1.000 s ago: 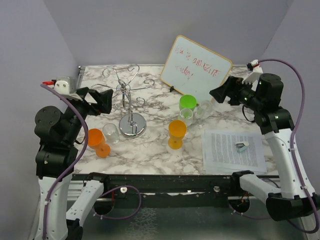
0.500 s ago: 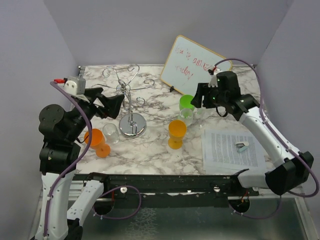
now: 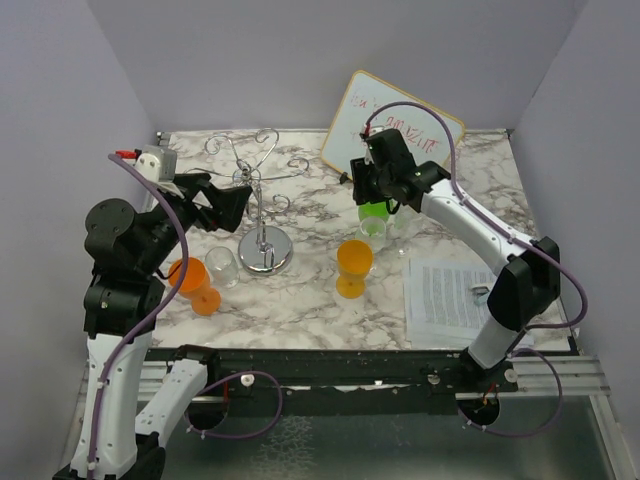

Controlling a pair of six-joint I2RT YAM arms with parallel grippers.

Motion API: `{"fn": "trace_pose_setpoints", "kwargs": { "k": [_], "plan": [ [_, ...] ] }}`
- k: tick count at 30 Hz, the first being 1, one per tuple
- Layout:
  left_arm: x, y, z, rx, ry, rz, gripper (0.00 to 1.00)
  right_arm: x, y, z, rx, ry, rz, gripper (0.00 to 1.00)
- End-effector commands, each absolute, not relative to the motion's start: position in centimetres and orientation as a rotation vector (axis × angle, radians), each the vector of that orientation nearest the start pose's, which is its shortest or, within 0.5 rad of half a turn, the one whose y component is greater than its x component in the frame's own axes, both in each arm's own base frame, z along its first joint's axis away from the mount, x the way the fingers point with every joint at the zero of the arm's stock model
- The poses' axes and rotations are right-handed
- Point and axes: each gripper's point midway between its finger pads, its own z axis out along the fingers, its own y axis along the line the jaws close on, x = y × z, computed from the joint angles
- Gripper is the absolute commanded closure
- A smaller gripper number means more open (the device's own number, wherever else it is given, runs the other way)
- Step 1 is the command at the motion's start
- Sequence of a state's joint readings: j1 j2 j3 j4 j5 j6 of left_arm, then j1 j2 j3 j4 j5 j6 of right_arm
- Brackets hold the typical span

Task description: Place the wine glass upside down on the wine glass rack

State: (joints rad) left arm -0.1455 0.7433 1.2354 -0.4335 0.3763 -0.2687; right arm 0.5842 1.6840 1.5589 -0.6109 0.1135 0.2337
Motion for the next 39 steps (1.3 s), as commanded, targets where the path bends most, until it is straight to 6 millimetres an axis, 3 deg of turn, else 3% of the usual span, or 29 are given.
{"fn": "trace_pose_setpoints", "kwargs": {
  "k": [1, 7, 14, 20, 23, 30, 36, 39],
  "plan": [
    [24.1, -11.1, 43.9, 0.203, 1.523, -0.619, 0.01, 38.6, 23.8, 19.1, -0.365, 2.344, 0.164, 0.49],
    [25.5, -10.3, 43.2, 0.13, 1.549, -0.584, 0.01, 38.4, 24.9, 17.0, -0.399, 2.392, 0.181, 0.6],
    [25.6, -10.4, 43.3, 0.113, 1.554, -0.601, 0.01, 39.3, 25.6, 17.0, -0.407, 2.376, 0.158, 0.71],
    [25.4, -10.8, 43.6, 0.101, 1.554, -0.643, 0.01, 39.7, 25.8, 18.0, -0.405, 2.346, 0.139, 0.97],
    [25.2, -11.0, 44.0, 0.091, 1.552, -0.671, 0.01, 40.0, 26.3, 20.6, -0.397, 2.257, 0.182, 0.99],
    [25.7, -11.9, 43.9, 0.013, 1.583, -0.783, 0.01, 39.0, 27.0, 30.1, -0.349, 1.888, 0.402, 0.99],
    [26.3, -13.7, 45.5, -0.086, 1.564, -0.997, 0.01, 35.7, 25.3, 38.5, -0.26, 1.499, 0.569, 0.99],
    [26.8, -14.7, 46.8, -0.14, 1.535, -1.14, 0.01, 33.5, 23.9, 41.8, -0.204, 1.34, 0.64, 1.0]
  ]
}}
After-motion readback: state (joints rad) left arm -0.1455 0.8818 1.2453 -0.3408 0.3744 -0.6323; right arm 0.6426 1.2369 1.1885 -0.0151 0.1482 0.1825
